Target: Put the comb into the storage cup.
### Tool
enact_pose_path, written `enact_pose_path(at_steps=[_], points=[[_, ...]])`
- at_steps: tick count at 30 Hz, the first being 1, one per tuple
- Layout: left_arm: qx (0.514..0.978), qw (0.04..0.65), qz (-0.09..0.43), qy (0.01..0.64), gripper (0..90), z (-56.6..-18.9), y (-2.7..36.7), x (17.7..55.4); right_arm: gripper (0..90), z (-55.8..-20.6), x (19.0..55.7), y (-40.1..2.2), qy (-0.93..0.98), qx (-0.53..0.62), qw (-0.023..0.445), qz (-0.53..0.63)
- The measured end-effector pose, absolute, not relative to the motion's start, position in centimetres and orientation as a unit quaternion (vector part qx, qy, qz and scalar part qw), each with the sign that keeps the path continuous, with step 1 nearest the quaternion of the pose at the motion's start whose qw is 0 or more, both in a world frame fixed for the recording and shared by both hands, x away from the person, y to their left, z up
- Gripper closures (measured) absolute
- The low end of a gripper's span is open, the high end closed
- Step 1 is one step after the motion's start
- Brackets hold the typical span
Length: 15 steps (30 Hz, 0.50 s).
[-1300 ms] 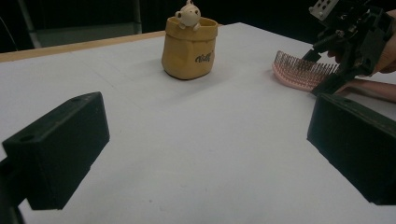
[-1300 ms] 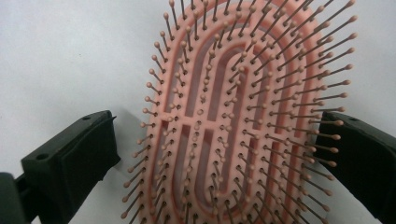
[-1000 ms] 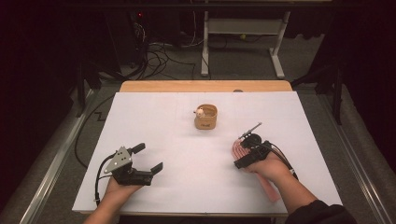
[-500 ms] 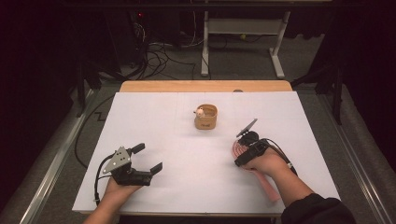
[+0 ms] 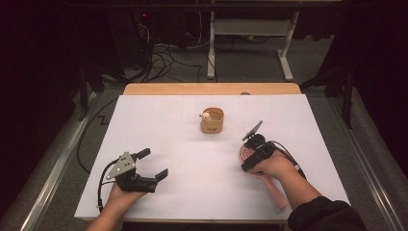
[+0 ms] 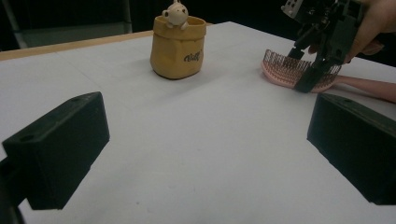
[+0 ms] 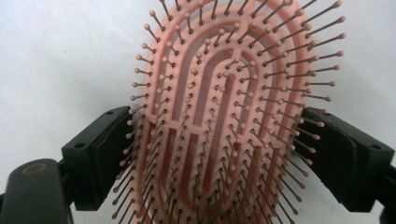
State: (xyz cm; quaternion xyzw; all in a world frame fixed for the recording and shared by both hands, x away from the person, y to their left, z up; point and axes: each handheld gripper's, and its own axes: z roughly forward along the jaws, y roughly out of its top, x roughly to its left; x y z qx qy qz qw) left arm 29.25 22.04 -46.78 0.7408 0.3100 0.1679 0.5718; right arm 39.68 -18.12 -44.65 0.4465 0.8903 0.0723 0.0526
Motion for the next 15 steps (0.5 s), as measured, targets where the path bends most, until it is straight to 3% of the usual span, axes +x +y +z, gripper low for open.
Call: enact_pose_path(at_steps=[15], points=[[0.741,0.573,0.165,0.309,0.0,-46.82,22.08,29.22,12.2,-44.71,40.67,-17.47,0.898,0.438,0.036,0.038]])
